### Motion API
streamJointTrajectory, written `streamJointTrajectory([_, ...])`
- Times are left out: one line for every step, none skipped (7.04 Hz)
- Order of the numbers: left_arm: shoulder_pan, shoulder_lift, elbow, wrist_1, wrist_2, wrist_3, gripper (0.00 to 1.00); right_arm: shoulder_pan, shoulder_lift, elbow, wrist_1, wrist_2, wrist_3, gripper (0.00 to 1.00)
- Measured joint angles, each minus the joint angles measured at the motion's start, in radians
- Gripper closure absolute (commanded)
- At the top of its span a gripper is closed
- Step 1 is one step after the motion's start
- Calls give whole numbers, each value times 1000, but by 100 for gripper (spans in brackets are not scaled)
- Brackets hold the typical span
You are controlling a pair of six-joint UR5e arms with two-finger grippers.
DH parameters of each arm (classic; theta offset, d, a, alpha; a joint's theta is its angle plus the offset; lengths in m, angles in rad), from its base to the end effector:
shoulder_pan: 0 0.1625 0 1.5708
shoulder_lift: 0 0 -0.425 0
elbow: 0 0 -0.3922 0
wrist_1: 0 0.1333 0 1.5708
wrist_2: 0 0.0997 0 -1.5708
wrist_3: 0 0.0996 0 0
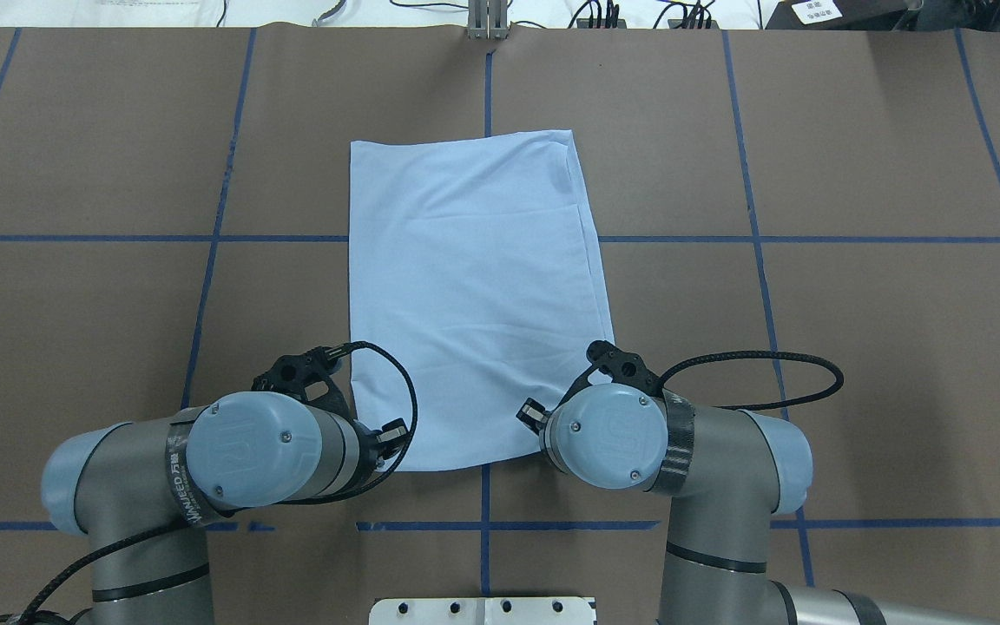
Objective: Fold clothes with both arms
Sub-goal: 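Grasp the shirt's near edge with both grippers and pull toward the robot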
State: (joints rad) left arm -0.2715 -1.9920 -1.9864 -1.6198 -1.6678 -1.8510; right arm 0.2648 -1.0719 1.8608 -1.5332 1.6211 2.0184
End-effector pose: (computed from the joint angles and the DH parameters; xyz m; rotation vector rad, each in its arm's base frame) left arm 0.5220 -0.2737 0.2446 -0.0954 0.8936 -0.4716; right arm -0.5652 -0.2862 0.2515 -0.1250 -0.8342 0.6499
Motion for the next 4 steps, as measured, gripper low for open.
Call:
streamJointTrajectory([-1, 2, -5, 1, -1, 3, 100, 3, -4, 30, 0, 6, -1, 100])
streamJointTrajectory([1, 9, -13, 3, -1, 4, 100, 3, -9, 58, -1, 16, -2, 100])
streamJointTrajectory([10, 18, -31, 4, 0, 4, 100, -6, -18, 87, -1, 24, -2, 100])
streamJointTrajectory([31, 36, -69, 7, 0, 3, 100, -30, -36, 128, -1, 27, -1, 100])
